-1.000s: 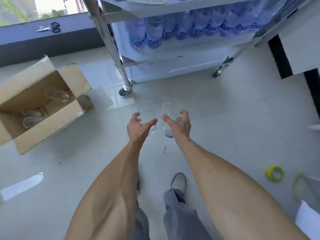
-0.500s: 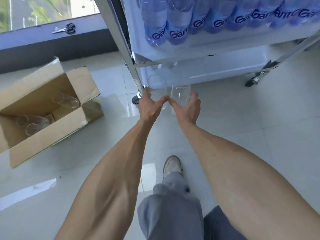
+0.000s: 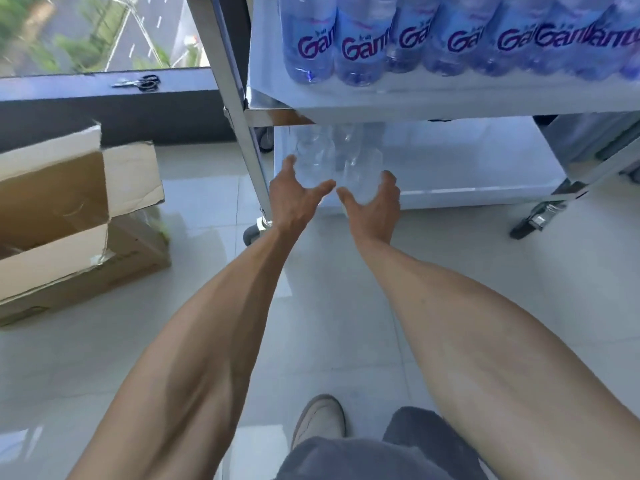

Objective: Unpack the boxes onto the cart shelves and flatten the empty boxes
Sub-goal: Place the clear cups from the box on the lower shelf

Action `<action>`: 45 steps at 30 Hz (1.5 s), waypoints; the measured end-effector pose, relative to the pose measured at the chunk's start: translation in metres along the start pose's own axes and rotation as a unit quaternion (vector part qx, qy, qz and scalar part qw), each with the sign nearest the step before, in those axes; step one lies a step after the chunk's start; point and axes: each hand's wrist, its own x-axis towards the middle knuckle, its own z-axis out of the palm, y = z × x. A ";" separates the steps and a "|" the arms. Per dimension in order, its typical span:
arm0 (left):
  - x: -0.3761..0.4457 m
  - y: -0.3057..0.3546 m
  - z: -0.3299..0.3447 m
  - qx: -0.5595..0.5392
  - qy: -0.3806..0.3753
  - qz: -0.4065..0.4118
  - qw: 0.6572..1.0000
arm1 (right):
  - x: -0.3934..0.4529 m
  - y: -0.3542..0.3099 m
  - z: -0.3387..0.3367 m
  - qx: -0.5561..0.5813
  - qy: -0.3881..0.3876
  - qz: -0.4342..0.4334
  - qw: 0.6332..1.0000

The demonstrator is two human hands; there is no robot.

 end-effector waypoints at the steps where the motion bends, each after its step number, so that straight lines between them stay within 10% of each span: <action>1: 0.007 -0.001 0.000 -0.008 0.013 0.000 1.000 | 0.005 0.000 0.006 0.009 -0.004 -0.005 1.000; 45: 0.042 -0.036 0.036 -0.067 0.032 0.000 0.997 | 0.058 0.020 0.054 -0.081 -0.067 -0.029 0.994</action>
